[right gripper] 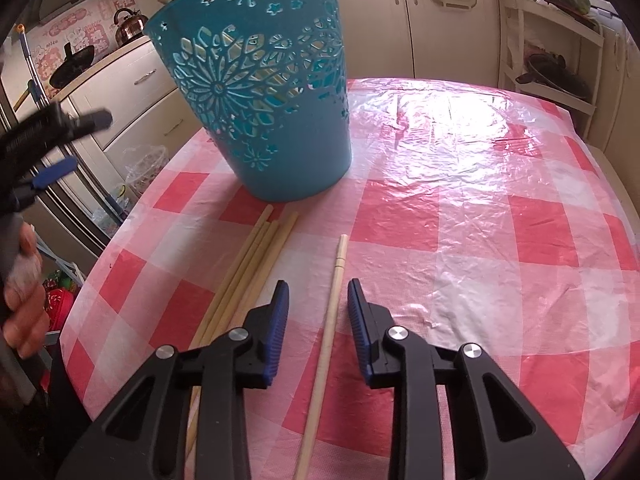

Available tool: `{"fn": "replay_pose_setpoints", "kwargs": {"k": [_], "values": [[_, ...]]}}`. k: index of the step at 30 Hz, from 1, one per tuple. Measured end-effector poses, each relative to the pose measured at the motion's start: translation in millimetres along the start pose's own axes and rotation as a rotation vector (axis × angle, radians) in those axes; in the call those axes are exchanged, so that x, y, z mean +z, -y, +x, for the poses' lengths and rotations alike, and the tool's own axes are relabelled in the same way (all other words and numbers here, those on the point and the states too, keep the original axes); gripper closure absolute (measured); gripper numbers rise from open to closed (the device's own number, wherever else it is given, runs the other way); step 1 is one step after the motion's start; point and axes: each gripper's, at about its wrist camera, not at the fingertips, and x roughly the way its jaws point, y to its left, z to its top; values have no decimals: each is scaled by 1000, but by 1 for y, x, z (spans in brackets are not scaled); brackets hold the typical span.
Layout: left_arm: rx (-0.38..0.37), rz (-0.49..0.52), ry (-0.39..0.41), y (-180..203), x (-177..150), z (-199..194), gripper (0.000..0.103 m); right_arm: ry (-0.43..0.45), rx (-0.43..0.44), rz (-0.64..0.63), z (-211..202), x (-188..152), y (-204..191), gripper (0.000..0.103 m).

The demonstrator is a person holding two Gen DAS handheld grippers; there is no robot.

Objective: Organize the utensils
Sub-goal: 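Bring the open left gripper back down toward the sticks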

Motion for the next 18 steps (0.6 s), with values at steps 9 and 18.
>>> {"fn": "replay_pose_setpoints", "kwargs": {"k": [9,18], "values": [[-6,80,-84,8,-30,27,16,1,-63,-10,2,0,-4,84],[-14,103,-98,11,-38,35,13,2,-79,6,1,0,1,95]]}}
